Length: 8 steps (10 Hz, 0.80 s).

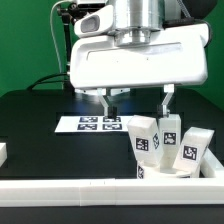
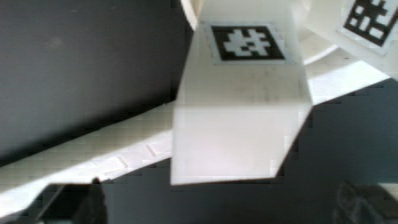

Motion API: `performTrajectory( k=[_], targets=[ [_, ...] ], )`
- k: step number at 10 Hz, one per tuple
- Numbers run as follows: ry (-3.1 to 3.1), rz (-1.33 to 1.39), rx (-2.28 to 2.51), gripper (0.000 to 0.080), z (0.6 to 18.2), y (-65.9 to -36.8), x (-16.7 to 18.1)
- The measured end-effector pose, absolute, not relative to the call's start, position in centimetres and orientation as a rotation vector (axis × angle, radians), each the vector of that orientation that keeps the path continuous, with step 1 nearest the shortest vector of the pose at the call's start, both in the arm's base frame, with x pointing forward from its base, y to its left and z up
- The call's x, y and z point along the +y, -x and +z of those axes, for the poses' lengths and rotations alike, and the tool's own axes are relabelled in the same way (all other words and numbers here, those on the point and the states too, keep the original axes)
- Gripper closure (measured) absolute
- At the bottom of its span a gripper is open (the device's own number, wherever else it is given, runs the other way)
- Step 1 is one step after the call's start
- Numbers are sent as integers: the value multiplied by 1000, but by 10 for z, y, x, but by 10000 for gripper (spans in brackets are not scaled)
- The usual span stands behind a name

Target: Assemble stool

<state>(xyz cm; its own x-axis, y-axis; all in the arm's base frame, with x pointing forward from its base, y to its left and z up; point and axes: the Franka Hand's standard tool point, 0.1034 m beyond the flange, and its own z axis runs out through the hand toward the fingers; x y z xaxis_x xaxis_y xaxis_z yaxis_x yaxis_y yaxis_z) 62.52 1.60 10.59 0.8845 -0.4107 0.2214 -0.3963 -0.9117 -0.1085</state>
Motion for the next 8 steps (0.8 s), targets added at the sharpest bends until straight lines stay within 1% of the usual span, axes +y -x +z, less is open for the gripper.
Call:
performTrajectory(
  k=[1, 2, 6, 8],
  targets=[
    [2985, -271, 651, 150, 108, -626, 14],
    [2979, -224, 656, 150, 110, -626, 13],
    [2986, -221, 625, 150, 109, -627, 15],
    [3028, -227, 480, 150, 110, -627, 14]
  ],
)
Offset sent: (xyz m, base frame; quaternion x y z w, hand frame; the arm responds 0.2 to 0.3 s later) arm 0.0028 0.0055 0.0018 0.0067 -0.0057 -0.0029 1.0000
